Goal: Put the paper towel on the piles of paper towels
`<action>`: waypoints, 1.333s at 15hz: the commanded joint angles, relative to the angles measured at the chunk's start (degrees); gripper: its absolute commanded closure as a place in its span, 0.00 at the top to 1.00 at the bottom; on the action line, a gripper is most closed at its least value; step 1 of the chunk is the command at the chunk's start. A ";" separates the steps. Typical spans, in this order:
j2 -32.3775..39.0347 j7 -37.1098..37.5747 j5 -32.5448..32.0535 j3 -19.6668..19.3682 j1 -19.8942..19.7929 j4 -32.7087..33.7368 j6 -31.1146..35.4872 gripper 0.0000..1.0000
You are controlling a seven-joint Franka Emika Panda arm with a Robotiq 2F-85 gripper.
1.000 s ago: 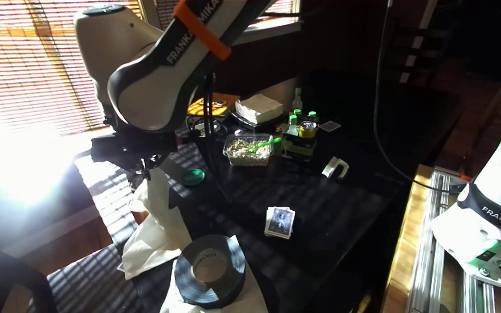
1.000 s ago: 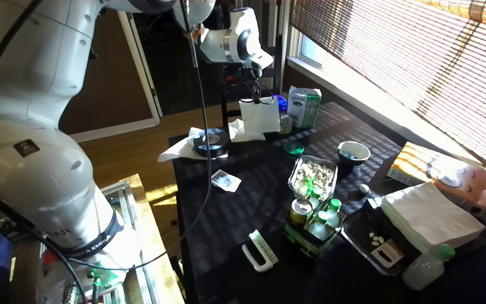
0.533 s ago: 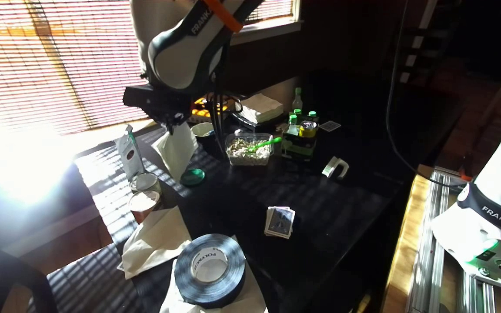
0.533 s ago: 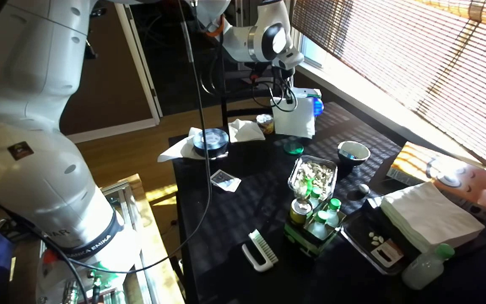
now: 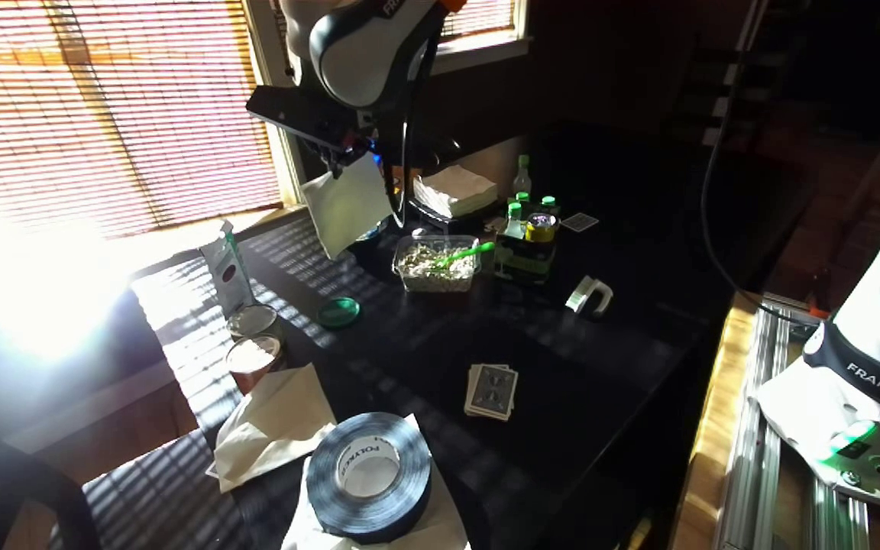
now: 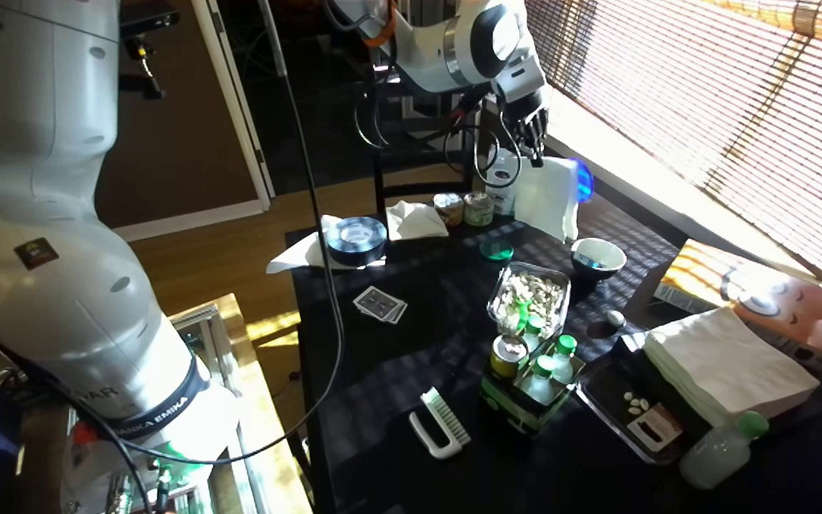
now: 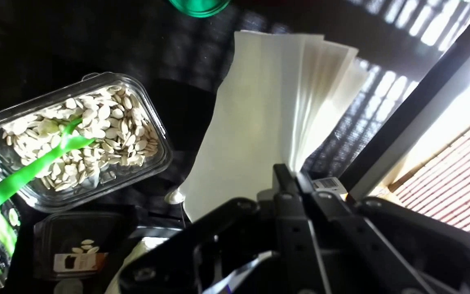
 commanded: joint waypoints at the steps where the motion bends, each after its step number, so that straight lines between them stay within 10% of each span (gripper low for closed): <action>1: -0.48 1.56 -1.82 1.98 -1.76 -0.19 -0.33 0.03; 12: -2.85 -11.52 7.03 3.98 -17.51 1.44 -0.41 0.01; 20: -1.84 -15.54 5.33 1.07 -20.12 2.99 -1.51 0.03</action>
